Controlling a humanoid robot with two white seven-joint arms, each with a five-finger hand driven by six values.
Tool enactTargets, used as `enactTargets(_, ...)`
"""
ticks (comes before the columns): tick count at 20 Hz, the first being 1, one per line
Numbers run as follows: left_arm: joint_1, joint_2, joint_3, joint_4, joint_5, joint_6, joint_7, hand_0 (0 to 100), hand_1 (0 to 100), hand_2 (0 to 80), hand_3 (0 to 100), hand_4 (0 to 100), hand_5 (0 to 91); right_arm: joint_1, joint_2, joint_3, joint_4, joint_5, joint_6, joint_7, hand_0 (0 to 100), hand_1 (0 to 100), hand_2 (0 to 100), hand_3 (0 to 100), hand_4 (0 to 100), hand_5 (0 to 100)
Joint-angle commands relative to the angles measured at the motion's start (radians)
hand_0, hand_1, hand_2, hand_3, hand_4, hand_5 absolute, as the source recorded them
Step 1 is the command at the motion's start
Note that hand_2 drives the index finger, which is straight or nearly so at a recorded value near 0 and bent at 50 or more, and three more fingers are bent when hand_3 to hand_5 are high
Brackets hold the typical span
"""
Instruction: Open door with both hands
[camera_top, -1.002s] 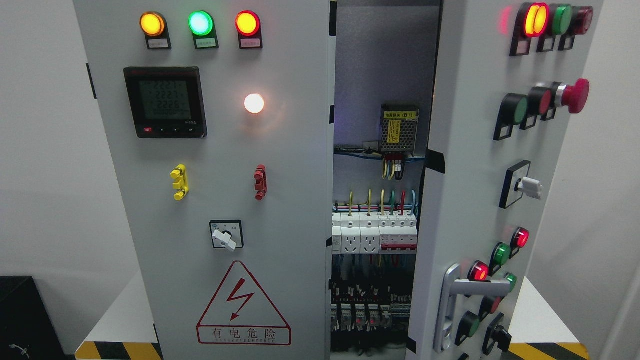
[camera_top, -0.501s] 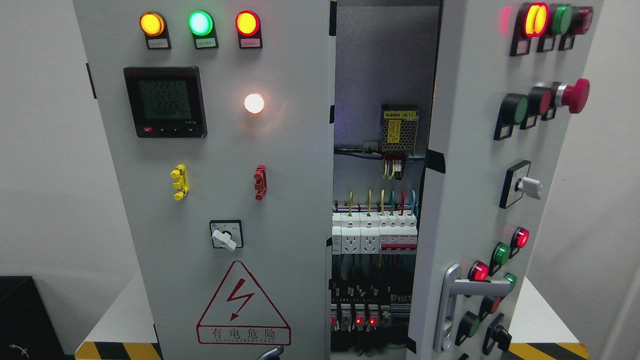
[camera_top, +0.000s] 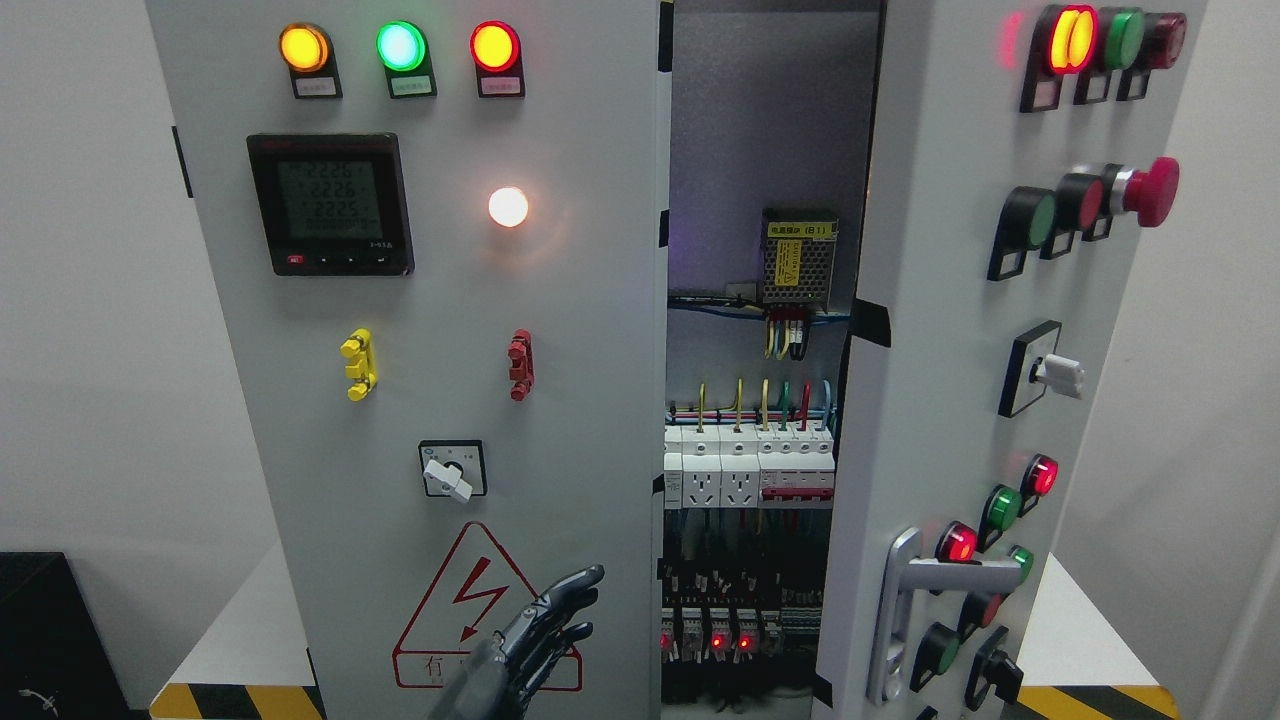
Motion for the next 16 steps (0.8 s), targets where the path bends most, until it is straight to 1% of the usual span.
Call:
enactTargets(1,-0.111,0.010,-0.053,-0.037,0.135,0.002,-0.001,0,0,0.0,0,0,0.0,0.000,0.000,0.017,0.000,0.032,-0.001,0.000,0,0,0,0,0,0)
enactTargets(2,-0.126,0.013,-0.053,-0.042,0.150,0.003,-0.001,0,0,0.0,0,0,0.0,0.000,0.000,0.017,-0.001,0.032,0.000,0.000,0,0,0,0,0,0)
enactTargets(4,-0.160,0.025,-0.053,-0.042,0.158,0.003,-0.001,0,0,0.0,0,0,0.0,0.000,0.000,0.017,0.000,0.032,0.000,0.000,0,0,0,0,0,0)
enactTargets(5,-0.179,0.028,-0.053,-0.042,0.175,0.003,-0.001,0,0,0.0,0,0,0.0,0.000,0.000,0.017,0.000,0.032,0.000,0.000,0,0,0,0,0,0)
enactTargets(7,-0.223,0.033,-0.054,-0.042,0.251,0.008,-0.001,0,0,0.0,0,0,0.0,0.000,0.000,0.017,0.000,0.032,0.000,0.000,0,0,0,0,0,0)
enactTargets(9,-0.271,0.043,-0.055,-0.040,0.319,0.038,-0.001,0,0,0.0,0,0,0.0,0.000,0.000,0.017,0.000,0.032,0.000,0.000,0,0,0,0,0,0)
enactTargets(10,-0.289,0.048,-0.055,-0.040,0.337,0.055,-0.001,0,0,0.0,0,0,0.0,0.000,0.000,0.017,0.000,0.032,0.000,0.000,0,0,0,0,0,0)
enactTargets(13,-0.344,0.048,-0.058,-0.039,0.368,0.064,-0.001,0,0,0.0,0,0,0.0,0.000,0.000,0.017,0.000,0.032,0.000,0.000,0,0,0,0,0,0)
enactTargets(16,-0.413,0.048,-0.107,-0.035,0.442,0.084,-0.001,0,0,0.0,0,0,0.0,0.000,0.000,0.017,0.000,0.032,0.000,0.000,0,0,0,0,0,0)
